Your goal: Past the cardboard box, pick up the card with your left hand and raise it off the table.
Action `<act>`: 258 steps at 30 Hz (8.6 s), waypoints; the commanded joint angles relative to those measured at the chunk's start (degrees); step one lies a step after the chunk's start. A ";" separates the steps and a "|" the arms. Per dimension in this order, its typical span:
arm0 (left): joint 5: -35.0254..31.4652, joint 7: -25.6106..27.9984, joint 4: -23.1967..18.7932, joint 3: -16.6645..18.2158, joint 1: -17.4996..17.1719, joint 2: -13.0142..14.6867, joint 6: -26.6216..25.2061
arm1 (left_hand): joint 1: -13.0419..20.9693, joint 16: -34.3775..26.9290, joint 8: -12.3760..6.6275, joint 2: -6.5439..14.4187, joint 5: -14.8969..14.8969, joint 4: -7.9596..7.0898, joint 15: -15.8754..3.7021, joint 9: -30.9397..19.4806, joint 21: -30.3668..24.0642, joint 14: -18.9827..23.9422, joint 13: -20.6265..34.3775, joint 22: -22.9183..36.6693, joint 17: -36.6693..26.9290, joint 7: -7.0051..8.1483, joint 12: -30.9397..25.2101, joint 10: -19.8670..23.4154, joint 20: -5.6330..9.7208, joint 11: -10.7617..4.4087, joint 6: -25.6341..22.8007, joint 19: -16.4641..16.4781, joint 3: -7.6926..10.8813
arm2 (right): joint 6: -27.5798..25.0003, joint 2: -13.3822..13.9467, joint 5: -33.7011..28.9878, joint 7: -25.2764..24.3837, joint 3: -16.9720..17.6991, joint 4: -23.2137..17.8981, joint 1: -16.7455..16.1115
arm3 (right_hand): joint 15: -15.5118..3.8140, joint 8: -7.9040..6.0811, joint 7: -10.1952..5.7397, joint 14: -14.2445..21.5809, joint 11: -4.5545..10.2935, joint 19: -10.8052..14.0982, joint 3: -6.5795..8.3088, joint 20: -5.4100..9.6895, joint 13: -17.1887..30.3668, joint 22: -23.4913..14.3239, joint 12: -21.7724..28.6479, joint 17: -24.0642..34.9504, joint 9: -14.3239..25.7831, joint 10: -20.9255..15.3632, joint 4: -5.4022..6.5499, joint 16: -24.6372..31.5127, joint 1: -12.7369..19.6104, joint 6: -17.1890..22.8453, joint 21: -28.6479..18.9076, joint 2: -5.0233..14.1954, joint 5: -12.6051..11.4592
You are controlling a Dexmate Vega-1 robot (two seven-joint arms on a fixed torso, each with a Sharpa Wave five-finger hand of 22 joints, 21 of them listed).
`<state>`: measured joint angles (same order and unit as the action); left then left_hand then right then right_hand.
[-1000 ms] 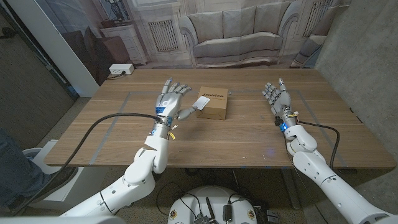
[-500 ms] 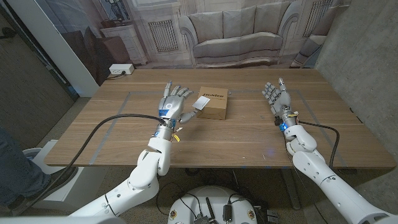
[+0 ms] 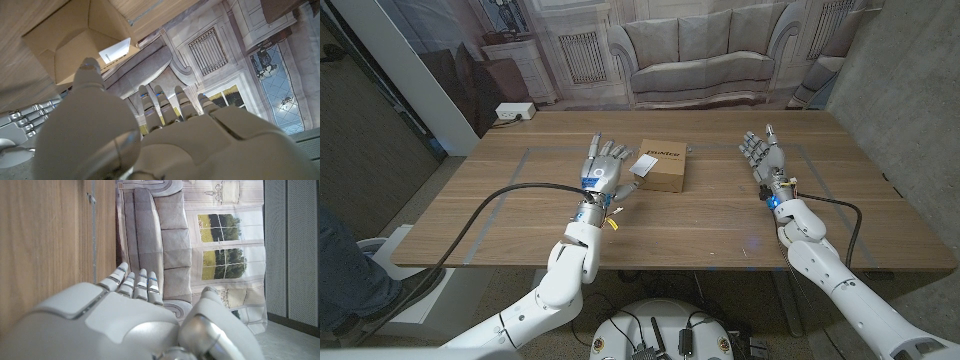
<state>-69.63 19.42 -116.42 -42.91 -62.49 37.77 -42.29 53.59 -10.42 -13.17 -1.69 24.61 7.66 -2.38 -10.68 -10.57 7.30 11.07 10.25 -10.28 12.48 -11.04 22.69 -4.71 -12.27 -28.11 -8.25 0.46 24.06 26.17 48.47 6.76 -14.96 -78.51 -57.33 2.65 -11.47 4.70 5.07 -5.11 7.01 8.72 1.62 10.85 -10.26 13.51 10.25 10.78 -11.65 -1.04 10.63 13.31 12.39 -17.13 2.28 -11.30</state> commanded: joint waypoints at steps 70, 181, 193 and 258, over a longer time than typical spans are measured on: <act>6.89 6.81 9.25 -4.46 5.96 -4.65 -0.16 | 4.92 -1.10 -1.97 2.39 -0.41 0.03 -6.53 -0.20 -1.38 3.49 0.11 0.23 -0.06 -0.08 -1.15 6.22 1.25 -0.05 -9.25 1.48 0.07 | -2.09 0.31 0.19 -0.56 -0.15 0.32 0.49 | -0.01 -0.01 -0.15 0.88 -0.29 1.05 -0.29 -0.10 0.17 -0.20 -0.36 0.33 0.28 -0.85 -0.32 0.25 -0.14 0.64 1.59 0.50 0.16; 12.30 15.87 16.54 -8.81 10.74 -8.50 -0.12 | 10.92 -1.15 -2.00 5.73 -4.25 -0.67 -7.43 -0.18 -1.52 8.37 0.14 0.21 -0.12 -0.04 -0.72 16.11 1.26 -0.19 -20.16 4.52 0.74 | -2.38 -0.06 1.58 1.22 0.44 2.44 0.76 | 0.02 0.03 -0.19 1.01 -0.28 1.65 -0.66 -0.11 0.18 -0.27 -0.52 0.33 0.28 -0.95 -0.57 0.17 -0.34 0.75 3.10 0.82 0.13; 13.38 18.59 16.82 -8.47 9.87 -8.77 0.50 | 11.75 -1.28 -2.63 6.07 -5.00 -0.62 -7.72 -0.36 -1.74 9.76 0.18 0.20 -0.11 0.03 -0.97 18.43 1.06 -0.18 -22.73 5.75 0.83 | -2.75 0.07 1.77 1.74 0.41 2.83 0.96 | 0.06 0.03 -0.20 1.06 -0.33 1.72 -0.71 -0.11 0.18 -0.27 -0.52 0.33 0.28 -1.01 -0.57 0.18 -0.39 0.75 3.26 0.87 0.13; 17.85 25.32 20.57 -8.60 11.60 -9.91 4.07 | 14.27 -1.81 -5.41 7.90 -8.85 -1.25 -8.25 0.23 -1.85 17.04 0.30 0.27 -0.46 -0.74 -1.26 29.26 0.72 -0.39 -35.11 9.59 1.09 | -3.30 -0.44 2.14 2.09 0.66 4.63 1.85 | 0.17 0.06 -0.19 1.09 -0.35 1.96 -0.94 -0.21 0.19 -0.31 -0.54 0.33 0.28 -1.16 -0.71 0.15 -0.52 0.74 3.93 0.95 0.13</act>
<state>-52.80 43.34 -96.25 -51.75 -51.05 27.62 -40.04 67.60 -11.75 -18.18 5.89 16.24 6.68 -2.61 -10.38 -12.18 23.47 11.04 10.25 -10.55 11.87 -11.76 51.03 -3.68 -12.58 -62.08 0.79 1.43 20.60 25.57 50.55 9.40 -14.59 -73.04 -54.78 2.76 -11.47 4.40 5.78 -5.41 8.43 8.01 1.62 10.85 -10.26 13.06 10.25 10.78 -12.57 -1.75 10.63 12.79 12.70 -13.30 2.81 -11.30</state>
